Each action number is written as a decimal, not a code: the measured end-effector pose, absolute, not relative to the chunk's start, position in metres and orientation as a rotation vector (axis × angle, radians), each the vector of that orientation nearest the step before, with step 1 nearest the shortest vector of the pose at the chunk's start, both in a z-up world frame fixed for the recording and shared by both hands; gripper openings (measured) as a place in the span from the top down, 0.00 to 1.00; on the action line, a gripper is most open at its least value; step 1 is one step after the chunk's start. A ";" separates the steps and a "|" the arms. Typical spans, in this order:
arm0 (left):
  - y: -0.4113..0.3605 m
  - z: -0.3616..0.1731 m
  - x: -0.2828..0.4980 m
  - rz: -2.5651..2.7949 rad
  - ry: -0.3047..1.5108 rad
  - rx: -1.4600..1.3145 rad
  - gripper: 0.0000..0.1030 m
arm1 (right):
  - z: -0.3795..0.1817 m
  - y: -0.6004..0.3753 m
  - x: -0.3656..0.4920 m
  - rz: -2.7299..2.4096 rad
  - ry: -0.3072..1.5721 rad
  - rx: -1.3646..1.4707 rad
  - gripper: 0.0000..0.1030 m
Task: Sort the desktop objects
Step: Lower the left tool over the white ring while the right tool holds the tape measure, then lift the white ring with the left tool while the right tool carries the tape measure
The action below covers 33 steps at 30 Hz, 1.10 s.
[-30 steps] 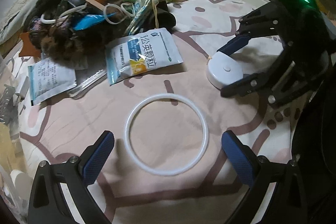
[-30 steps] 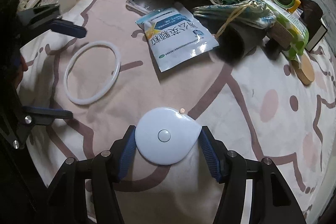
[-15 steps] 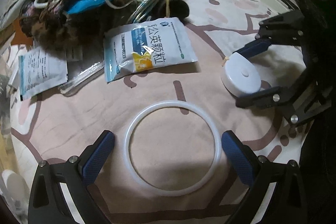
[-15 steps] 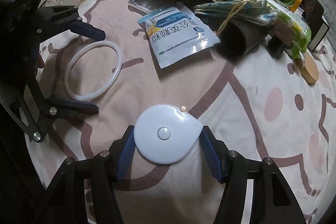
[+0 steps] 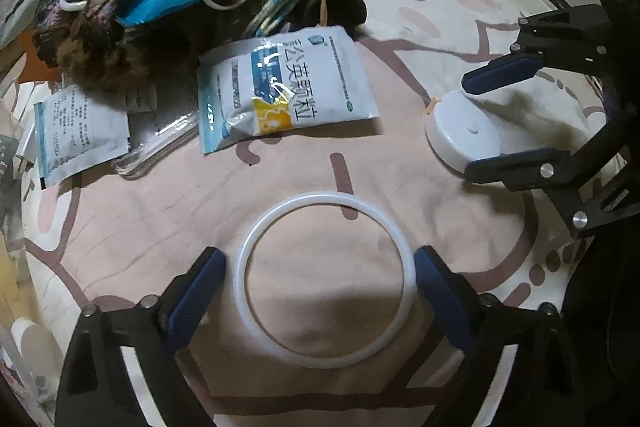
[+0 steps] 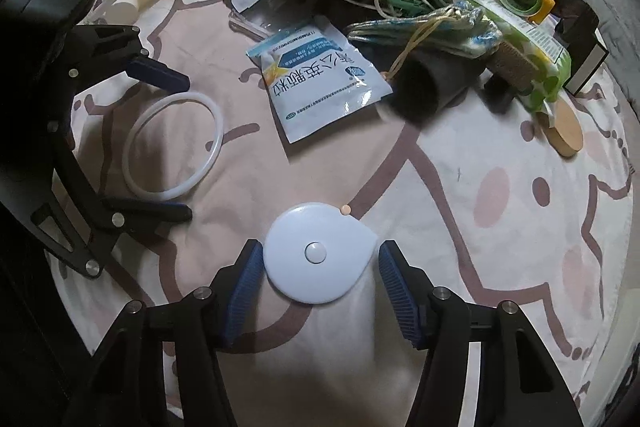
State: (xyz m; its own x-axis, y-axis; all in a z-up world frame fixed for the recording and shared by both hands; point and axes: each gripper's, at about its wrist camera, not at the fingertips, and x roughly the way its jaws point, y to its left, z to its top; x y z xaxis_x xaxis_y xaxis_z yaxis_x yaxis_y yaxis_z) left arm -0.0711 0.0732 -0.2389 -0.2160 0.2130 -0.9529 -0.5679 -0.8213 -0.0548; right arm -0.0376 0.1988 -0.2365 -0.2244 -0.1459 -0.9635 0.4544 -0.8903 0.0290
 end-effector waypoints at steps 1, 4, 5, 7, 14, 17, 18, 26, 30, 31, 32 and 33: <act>0.071 -0.236 -0.072 2.077 0.411 -1.550 0.14 | -0.235 0.198 -0.038 -2.166 0.370 1.654 0.42; 0.066 -0.231 -0.073 2.081 0.377 -1.547 0.16 | -0.232 0.195 -0.029 -2.179 0.370 1.644 0.45; 0.064 -0.229 -0.074 2.083 0.374 -1.546 0.18 | -0.231 0.196 -0.027 -2.178 0.366 1.644 0.45; 0.061 -0.228 -0.076 2.083 0.378 -1.544 0.18 | -0.231 0.196 -0.026 -2.163 0.354 1.646 0.45; 0.056 -0.236 -0.055 2.061 0.435 -1.549 0.13 | -0.240 0.200 -0.026 -2.162 0.306 1.689 0.35; 0.054 -0.237 -0.053 2.057 0.453 -1.542 0.09 | -0.242 0.212 -0.020 -2.153 0.288 1.714 0.32; 0.053 -0.237 -0.054 2.057 0.455 -1.542 0.09 | -0.243 0.212 -0.020 -2.154 0.283 1.719 0.32; 0.041 -0.228 -0.066 2.065 0.418 -1.550 0.18 | -0.244 0.203 -0.022 -2.163 0.310 1.701 0.43; 0.029 -0.217 -0.075 2.081 0.362 -1.536 0.18 | -0.239 0.201 -0.020 -2.175 0.319 1.680 0.43; 0.026 -0.214 -0.077 2.086 0.356 -1.530 0.18 | -0.237 0.201 -0.020 -2.180 0.319 1.677 0.43; 0.024 -0.212 -0.077 2.092 0.353 -1.523 0.18 | -0.235 0.200 -0.020 -2.189 0.321 1.672 0.43; 0.022 -0.209 -0.077 2.098 0.351 -1.516 0.18 | -0.234 0.200 -0.020 -2.196 0.322 1.669 0.43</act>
State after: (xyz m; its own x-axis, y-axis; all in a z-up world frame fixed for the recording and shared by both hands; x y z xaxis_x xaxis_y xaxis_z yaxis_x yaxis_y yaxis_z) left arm -0.0767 0.0219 -0.2086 -0.2354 0.2607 -0.9363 -0.5511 -0.8293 -0.0924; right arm -0.0202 0.2004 -0.2340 -0.2354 -0.1470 -0.9607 0.4165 -0.9084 0.0370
